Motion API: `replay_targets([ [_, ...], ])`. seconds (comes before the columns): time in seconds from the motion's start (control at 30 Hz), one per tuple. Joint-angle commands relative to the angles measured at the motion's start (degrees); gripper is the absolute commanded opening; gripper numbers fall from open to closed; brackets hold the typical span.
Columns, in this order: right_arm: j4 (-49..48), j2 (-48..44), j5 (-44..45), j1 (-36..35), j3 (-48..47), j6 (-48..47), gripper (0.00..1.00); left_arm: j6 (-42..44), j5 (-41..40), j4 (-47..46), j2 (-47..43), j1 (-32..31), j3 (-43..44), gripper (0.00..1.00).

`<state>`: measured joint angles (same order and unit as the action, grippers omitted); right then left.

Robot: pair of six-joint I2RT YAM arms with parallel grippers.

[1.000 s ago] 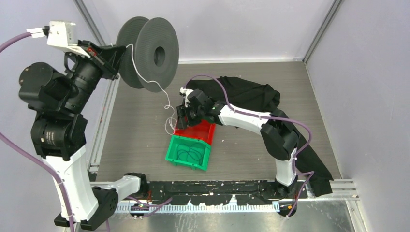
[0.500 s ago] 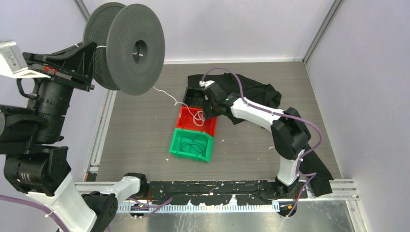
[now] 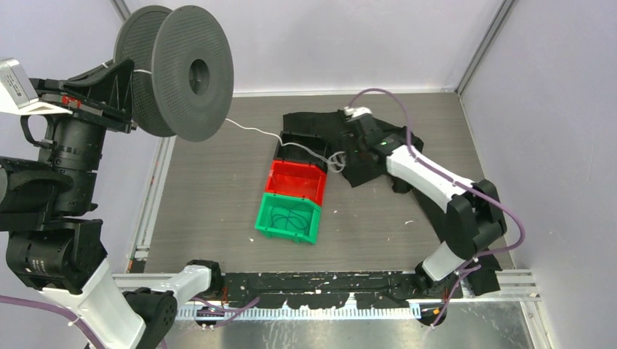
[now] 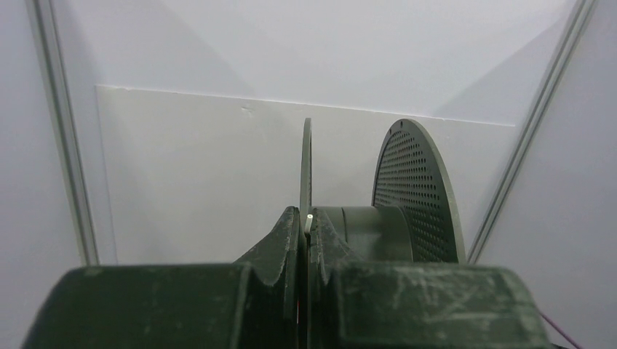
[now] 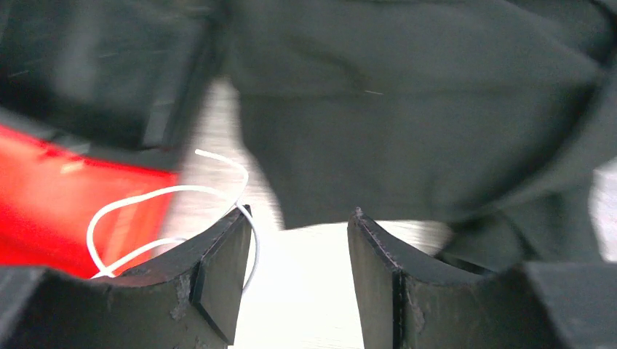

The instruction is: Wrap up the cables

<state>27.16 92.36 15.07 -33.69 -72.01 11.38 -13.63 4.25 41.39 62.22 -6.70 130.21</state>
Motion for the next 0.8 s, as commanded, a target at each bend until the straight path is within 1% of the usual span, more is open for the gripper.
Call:
replay_targets([
  [0.0, 1.22, -5.76, 3.08, 11.53, 3.99, 0.12, 0.56, 0.93, -2.33, -5.94, -0.32, -0.07, 1.80, 0.00],
  [0.1, 1.20, -8.90, 5.45, 17.30, 4.86, 0.81, 0.57, 1.09, -2.67, -5.63, -0.19, -0.07, 1.63, 0.00],
  [0.23, -0.62, -11.14, 8.03, 22.54, 6.16, 1.05, 0.60, 1.85, -3.81, -5.27, -0.08, -0.07, 1.69, 0.00],
  [0.27, -0.90, -11.29, 8.37, 23.96, 6.43, 1.17, 0.60, 2.16, -5.57, -5.14, -0.08, -0.07, 1.94, 0.00],
  [0.33, -1.87, -11.76, 7.82, 27.06, 7.41, 2.18, 0.60, 3.11, -6.80, -4.62, 0.05, -0.12, 2.71, 0.00],
  [0.43, -4.11, -12.18, 4.62, 31.44, 9.04, 4.22, 0.60, 4.40, -8.12, -3.85, 0.38, -0.35, 4.04, 0.00],
  [0.53, -3.84, -11.05, 5.09, 34.32, 8.58, 5.06, 0.61, 5.97, -10.96, -3.31, 0.37, -1.21, 5.11, 0.00],
  [0.63, -4.28, -11.73, 4.14, 38.12, 8.91, 8.63, 0.61, 7.65, -13.65, -3.19, 0.03, -2.32, 5.48, 0.00],
  [0.7, -5.09, -12.95, 3.05, 39.78, 9.32, 10.65, 0.61, 8.84, -15.18, -2.97, -0.18, -3.13, 5.49, 0.00],
  [0.77, -5.01, -13.20, 4.07, 40.08, 8.99, 10.35, 0.61, 10.00, -17.33, -2.72, -0.25, -3.76, 5.57, 0.00],
])
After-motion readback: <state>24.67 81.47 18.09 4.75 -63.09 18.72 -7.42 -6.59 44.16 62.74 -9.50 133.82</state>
